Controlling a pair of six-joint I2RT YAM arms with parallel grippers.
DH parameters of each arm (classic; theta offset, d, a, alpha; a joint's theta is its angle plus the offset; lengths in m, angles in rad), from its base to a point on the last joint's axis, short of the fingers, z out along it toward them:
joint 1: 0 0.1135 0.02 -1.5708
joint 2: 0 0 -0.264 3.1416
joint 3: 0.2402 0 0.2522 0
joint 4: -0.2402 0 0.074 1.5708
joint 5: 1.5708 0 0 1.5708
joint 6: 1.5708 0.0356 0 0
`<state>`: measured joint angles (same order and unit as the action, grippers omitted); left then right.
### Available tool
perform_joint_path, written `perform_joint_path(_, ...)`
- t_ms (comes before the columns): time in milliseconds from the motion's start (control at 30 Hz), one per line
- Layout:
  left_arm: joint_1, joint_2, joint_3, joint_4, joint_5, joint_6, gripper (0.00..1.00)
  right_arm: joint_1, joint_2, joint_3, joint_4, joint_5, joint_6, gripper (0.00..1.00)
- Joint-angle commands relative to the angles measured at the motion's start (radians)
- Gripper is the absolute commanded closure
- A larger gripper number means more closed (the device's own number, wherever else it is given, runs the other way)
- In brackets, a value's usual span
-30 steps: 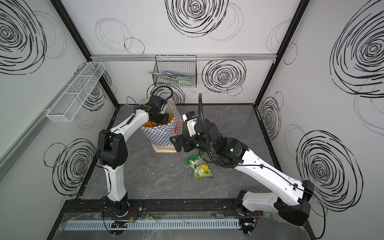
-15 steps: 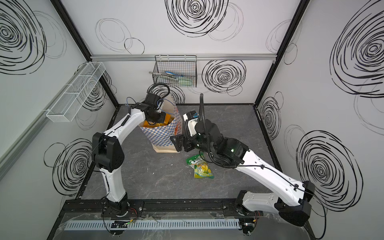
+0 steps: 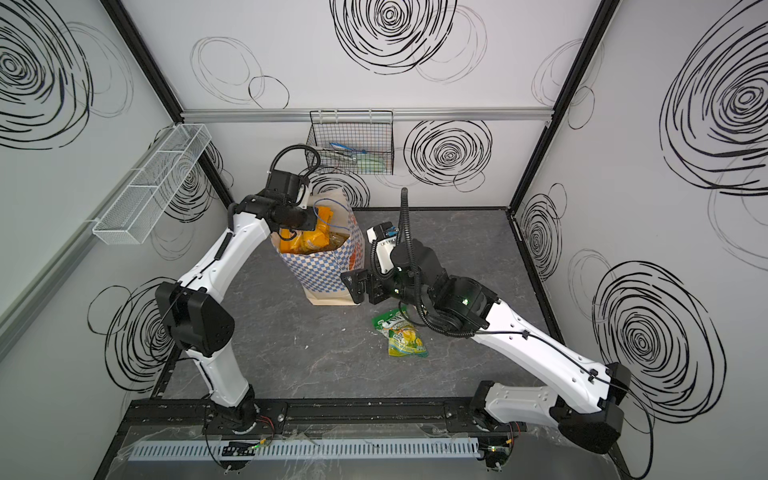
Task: Take the snacks out of the paper bag
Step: 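Grasp the yellow LOT100 candy bag with the left gripper and lift it out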
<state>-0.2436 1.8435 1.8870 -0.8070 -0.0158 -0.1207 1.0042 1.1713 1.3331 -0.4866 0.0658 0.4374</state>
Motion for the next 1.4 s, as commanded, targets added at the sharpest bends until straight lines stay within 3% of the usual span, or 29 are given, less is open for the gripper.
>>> perform_joint_path(0,0.016,-0.064,0.066,0.049,-0.019,-0.001,1.0,0.007,-0.012,0.009,0.016,0.006,0.004,0.03)
perform_joint_path(700,0.021,-0.155,0.28,-0.012,-0.147,0.011,1.0,0.008,-0.034,0.015,0.02,0.018,-0.004,0.03)
perform_joint_path(900,-0.002,-0.237,0.307,0.018,-0.068,0.002,1.0,0.001,-0.049,0.006,0.029,0.045,-0.03,0.03)
perform_joint_path(1033,-0.064,-0.296,0.293,0.06,0.014,-0.008,1.0,-0.028,-0.054,0.008,0.012,0.042,-0.048,0.03)
perform_joint_path(1367,-0.327,-0.431,0.135,0.169,0.005,-0.016,1.0,-0.27,-0.151,-0.055,-0.023,-0.091,-0.062,0.03)
